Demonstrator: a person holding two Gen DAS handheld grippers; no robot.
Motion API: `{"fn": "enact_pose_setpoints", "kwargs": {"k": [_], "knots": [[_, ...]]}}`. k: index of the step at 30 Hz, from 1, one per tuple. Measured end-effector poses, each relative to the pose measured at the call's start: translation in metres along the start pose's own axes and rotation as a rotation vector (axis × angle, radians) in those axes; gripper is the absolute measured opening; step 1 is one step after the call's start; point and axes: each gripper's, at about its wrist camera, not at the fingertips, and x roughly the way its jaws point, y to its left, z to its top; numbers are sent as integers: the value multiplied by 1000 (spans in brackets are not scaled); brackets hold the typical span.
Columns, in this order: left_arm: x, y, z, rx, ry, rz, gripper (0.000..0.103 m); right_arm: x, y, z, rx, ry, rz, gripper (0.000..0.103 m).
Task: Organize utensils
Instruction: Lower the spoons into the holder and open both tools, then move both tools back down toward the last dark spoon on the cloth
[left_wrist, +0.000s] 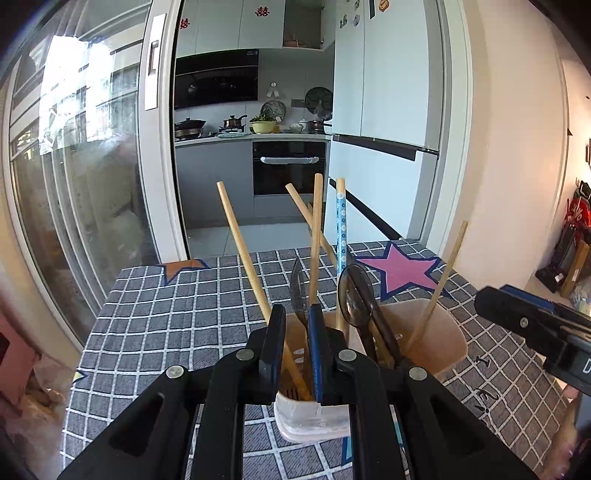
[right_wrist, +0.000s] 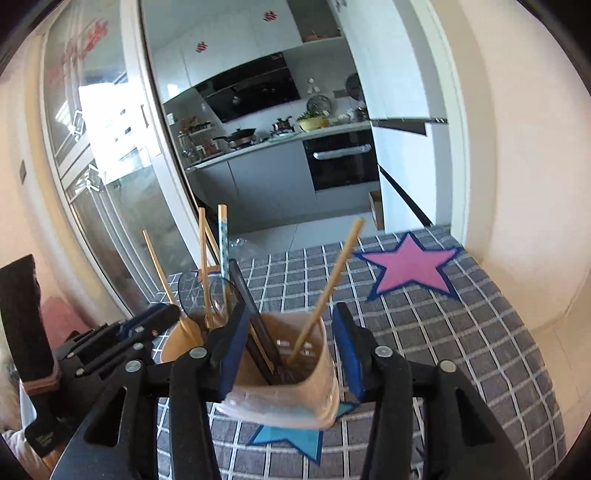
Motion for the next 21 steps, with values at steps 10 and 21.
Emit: {"fn": "enact_pose_setpoints", "kwargs": {"k": [10,21], "knots": [[-27,4,-25,-22,97,-30,45,-18,-6,-31,31,107,-14,66],[-52,17,-60,-66,186,-7,103,-33,-8,-72,76,214,-34,70]]}}
